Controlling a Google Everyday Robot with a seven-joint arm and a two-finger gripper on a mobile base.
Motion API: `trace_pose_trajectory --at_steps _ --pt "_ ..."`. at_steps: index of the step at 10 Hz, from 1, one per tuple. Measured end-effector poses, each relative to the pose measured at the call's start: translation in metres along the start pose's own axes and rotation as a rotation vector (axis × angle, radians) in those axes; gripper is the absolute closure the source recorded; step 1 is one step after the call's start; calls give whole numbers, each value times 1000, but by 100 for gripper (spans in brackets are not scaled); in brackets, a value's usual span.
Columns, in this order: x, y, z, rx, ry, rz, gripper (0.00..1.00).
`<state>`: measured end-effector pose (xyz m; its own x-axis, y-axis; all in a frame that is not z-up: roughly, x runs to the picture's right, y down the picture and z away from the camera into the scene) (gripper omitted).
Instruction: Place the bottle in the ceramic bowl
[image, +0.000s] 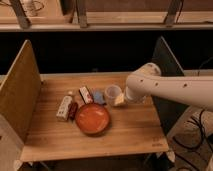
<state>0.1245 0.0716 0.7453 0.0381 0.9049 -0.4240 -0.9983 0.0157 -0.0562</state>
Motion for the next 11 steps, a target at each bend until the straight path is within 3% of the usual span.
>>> trace_pose_trajectory --at_steps 1,3,4,6,8,11 --pt "-11 15 -3 0 -14 -53 20" --pt "-37 73 -8 -10 -43 -192 20" --pt "-45 113 -8 -21 -51 -277 20" --pt "-46 173 -4 -46 -45 -393 20" --pt "-37 225 3 -100 -22 -450 20" --pt "-38 222 3 -97 -22 -446 20"
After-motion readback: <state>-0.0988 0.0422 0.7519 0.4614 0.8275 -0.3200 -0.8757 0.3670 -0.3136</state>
